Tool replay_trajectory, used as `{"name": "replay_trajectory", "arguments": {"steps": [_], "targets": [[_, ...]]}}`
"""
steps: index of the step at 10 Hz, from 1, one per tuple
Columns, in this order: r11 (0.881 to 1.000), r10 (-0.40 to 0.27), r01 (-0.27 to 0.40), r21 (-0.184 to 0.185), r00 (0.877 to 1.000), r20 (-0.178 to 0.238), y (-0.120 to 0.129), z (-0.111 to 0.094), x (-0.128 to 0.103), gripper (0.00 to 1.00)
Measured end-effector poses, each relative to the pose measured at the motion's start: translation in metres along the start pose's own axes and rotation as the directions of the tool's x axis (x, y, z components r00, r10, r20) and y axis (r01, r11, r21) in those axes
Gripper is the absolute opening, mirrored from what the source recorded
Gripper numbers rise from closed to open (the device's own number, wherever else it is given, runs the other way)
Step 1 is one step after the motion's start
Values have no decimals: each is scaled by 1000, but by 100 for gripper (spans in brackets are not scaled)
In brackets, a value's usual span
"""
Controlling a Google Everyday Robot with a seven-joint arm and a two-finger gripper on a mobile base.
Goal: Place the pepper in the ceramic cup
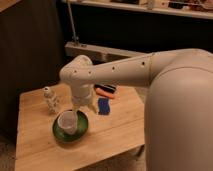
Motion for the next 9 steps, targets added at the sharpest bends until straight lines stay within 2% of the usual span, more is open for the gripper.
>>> {"name": "replay_trajectory", "arguments": {"steps": [3, 6, 8, 9], "targets": [[1000, -12, 12, -1, 1000, 14, -4, -2, -1, 65], [998, -58, 58, 1, 992, 114, -33, -13, -22, 65], [995, -93, 96, -3, 970, 224, -79, -28, -61, 65], [994, -103, 107, 0, 960, 260, -99, -34, -76, 65]]}}
